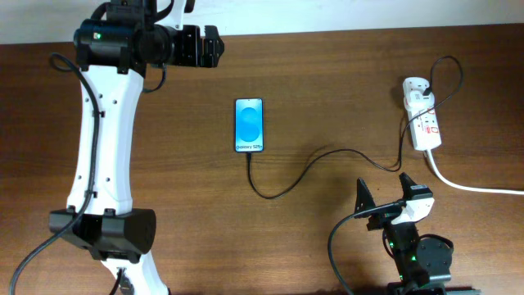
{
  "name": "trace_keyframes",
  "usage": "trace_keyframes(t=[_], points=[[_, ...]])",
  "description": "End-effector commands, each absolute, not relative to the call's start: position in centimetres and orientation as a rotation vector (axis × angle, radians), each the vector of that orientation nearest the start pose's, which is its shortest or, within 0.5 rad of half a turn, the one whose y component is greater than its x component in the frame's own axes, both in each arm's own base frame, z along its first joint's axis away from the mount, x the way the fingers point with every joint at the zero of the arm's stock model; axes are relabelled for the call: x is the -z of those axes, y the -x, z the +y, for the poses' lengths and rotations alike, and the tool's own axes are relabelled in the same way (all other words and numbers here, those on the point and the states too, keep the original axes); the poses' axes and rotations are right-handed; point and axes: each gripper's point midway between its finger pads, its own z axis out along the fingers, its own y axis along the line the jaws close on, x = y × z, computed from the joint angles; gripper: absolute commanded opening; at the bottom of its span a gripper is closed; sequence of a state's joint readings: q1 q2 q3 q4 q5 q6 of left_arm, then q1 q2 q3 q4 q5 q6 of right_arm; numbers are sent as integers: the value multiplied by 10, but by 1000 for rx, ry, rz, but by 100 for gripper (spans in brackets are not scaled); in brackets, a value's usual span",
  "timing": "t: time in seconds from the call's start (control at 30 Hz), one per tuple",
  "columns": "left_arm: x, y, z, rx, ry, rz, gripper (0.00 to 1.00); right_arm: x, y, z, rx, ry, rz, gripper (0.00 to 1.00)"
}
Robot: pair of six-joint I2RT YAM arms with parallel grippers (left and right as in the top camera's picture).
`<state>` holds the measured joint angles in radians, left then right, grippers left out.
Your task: Plug charger to phone and switch on socket
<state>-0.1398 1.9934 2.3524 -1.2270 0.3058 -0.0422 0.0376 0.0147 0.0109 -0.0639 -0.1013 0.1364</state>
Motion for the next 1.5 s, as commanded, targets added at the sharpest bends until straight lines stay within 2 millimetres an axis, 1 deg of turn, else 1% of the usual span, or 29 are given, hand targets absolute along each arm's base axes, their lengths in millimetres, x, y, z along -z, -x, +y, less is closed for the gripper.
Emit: trace_keyframes(t=[0.0,0.1,0.13,0.17,0.2,0.23,0.27,0.33,0.4,0.47,0.5,0.57,0.67,0.73,0.77,0.87,0.97,1.03,1.13,1.23,1.27,1.3,1.4,1.43,1.47], points=[[-325,-475,-120,448,-275,2398,99,-158,-244,28,-226,-10,1644,98],[-325,-475,-120,448,-275,2398,99,-158,-244,28,-226,-10,1644,98],[-319,-471,-115,417,-260,2432,99,-158,-244,28,-226,-10,1644,99],[-309,-464,-105,350,-233,2489,100,-158,-244,28,-226,-10,1644,98],[-303,-458,-90,249,-200,2534,99,-158,-244,28,-226,-10,1644,98],[-302,-455,-84,200,-186,2548,99,-158,-244,28,-226,-10,1644,98],[-301,-454,-81,182,-181,2551,99,-158,-244,28,-226,-10,1644,98],[-297,-449,-81,183,-181,2544,100,-158,-244,28,-226,-10,1644,98],[-285,-442,-82,203,-187,2494,99,-158,-244,28,-226,-10,1644,98],[-269,-433,-81,196,-211,2390,99,-158,-244,28,-226,-10,1644,98],[-260,-427,-80,178,-254,2343,99,-158,-244,28,-226,-10,1644,98],[-238,-402,-76,130,-353,2255,99,-158,-244,28,-226,-10,1644,98],[-220,-374,-72,69,-445,2110,99,-158,-244,28,-226,-10,1644,98],[-211,-355,-69,19,-492,1976,99,-158,-244,28,-226,-10,1644,98],[-205,-342,-67,-7,-510,1909,99,-158,-244,28,-226,-10,1644,98],[-191,-316,-62,-57,-524,1785,99,-158,-244,28,-226,-10,1644,98],[-178,-293,-55,-92,-497,1714,99,-158,-244,28,-226,-10,1644,98],[-168,-276,-46,-117,-464,1666,99,-158,-244,28,-226,-10,1644,98],[-158,-264,-35,-150,-423,1620,99,-158,-244,28,-226,-10,1644,99],[-142,-254,-28,-161,-412,1673,99,-158,-244,28,-226,-10,1644,98],[-133,-250,-25,-162,-412,1708,99,-158,-244,28,-226,-10,1644,99],[-136,-248,-23,-167,-388,1697,99,-158,-244,28,-226,-10,1644,98],[-156,-245,-22,-178,-373,1611,99,-158,-244,28,-226,-10,1644,98],[-159,-245,-22,-180,-371,1599,99,-158,-244,28,-226,-10,1644,98],[-158,-245,-22,-179,-372,1603,99,-158,-244,28,-226,-10,1644,98]])
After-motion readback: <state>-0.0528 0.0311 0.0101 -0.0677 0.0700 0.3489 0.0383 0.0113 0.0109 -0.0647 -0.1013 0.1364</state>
